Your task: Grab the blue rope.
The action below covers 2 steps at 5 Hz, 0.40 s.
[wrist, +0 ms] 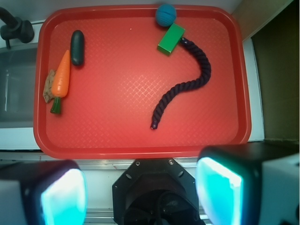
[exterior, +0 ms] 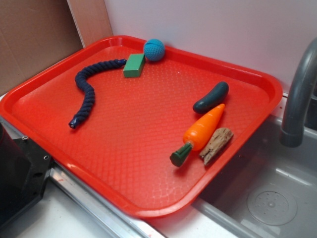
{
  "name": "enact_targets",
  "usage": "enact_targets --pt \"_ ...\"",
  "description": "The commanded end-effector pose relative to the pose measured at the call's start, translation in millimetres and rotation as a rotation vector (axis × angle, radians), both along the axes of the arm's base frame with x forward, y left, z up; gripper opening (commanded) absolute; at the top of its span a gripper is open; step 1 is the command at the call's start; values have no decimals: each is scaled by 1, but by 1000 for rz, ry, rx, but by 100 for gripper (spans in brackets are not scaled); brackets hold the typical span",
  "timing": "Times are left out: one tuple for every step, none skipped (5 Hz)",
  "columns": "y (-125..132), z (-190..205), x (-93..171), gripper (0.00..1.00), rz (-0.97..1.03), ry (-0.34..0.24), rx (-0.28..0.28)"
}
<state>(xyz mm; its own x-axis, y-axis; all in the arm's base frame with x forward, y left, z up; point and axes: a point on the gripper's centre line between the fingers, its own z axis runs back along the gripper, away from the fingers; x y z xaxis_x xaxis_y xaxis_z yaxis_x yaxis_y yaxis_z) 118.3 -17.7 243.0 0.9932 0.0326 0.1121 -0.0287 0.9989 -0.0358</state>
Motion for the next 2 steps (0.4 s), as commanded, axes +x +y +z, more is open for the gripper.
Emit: enact_targets --pt "0 0 0 100 0 0 0" --pt "50 -31 10 100 146 42 -45"
